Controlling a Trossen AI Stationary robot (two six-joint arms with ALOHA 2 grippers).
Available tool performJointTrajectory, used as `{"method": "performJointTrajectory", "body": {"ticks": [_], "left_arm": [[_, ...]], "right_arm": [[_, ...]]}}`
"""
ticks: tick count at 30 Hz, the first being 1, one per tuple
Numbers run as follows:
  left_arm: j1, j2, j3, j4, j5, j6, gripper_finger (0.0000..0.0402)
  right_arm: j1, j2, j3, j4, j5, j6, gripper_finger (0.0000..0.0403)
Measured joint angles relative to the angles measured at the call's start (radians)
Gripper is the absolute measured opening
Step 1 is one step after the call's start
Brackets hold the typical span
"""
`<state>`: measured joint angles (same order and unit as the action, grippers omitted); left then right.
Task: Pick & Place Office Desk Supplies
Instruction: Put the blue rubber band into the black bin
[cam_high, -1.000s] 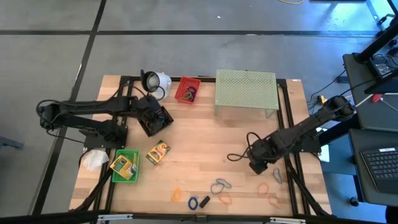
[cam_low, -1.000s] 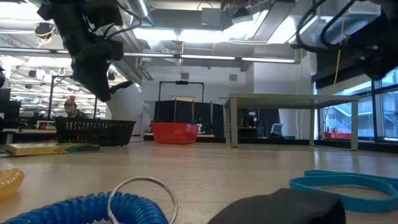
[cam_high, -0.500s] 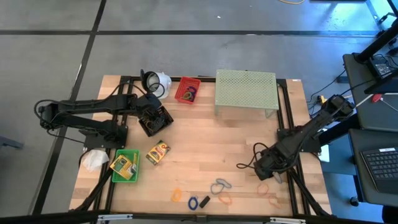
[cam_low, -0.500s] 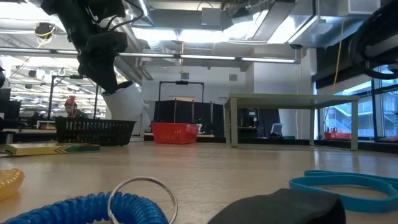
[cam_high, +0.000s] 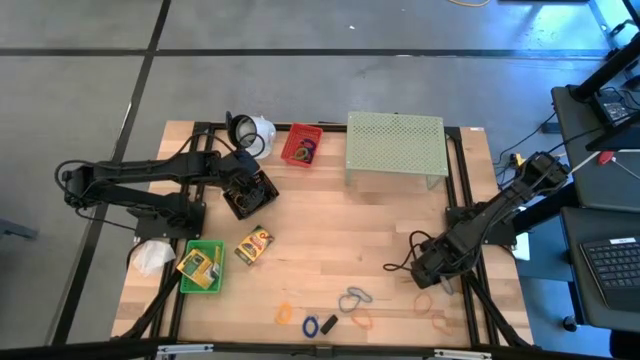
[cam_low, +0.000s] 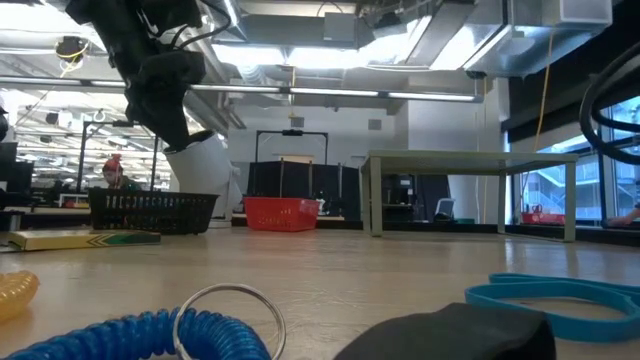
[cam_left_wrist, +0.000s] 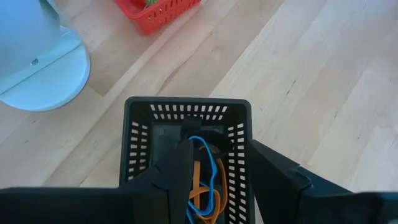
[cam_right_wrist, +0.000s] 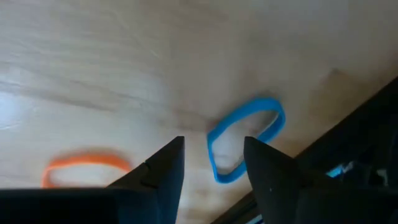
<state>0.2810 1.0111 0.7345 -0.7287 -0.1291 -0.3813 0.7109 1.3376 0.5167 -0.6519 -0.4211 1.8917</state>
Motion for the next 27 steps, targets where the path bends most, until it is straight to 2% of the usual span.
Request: {"method": "performJointTrajectory", "body": {"ticks": [5,17,24,27], "left_arm": [[0.000,0.000,0.000,0.001,0.000,0.000,0.0146],[0.000,0.000,0.000,0.021,0.000,0.002,0.0144],[0.000,0.000,0.000,0.042,0.001,0.070,0.0145],[0.000,0.000,0.000,0.083,0.055,0.125,0.0143]], "right_arm": [[0.000,-0.001,-0.024,0.049,0.046,-0.014,0.0129],[0.000,-0.003,-0.042,0.089,0.062,-0.027,0.0009],[0.000,-0.004,-0.022,0.084,0.081,-0.109,0.0004],[-0.011,-0.007,0.022,0.094,0.166,-0.172,0.0002]]}}
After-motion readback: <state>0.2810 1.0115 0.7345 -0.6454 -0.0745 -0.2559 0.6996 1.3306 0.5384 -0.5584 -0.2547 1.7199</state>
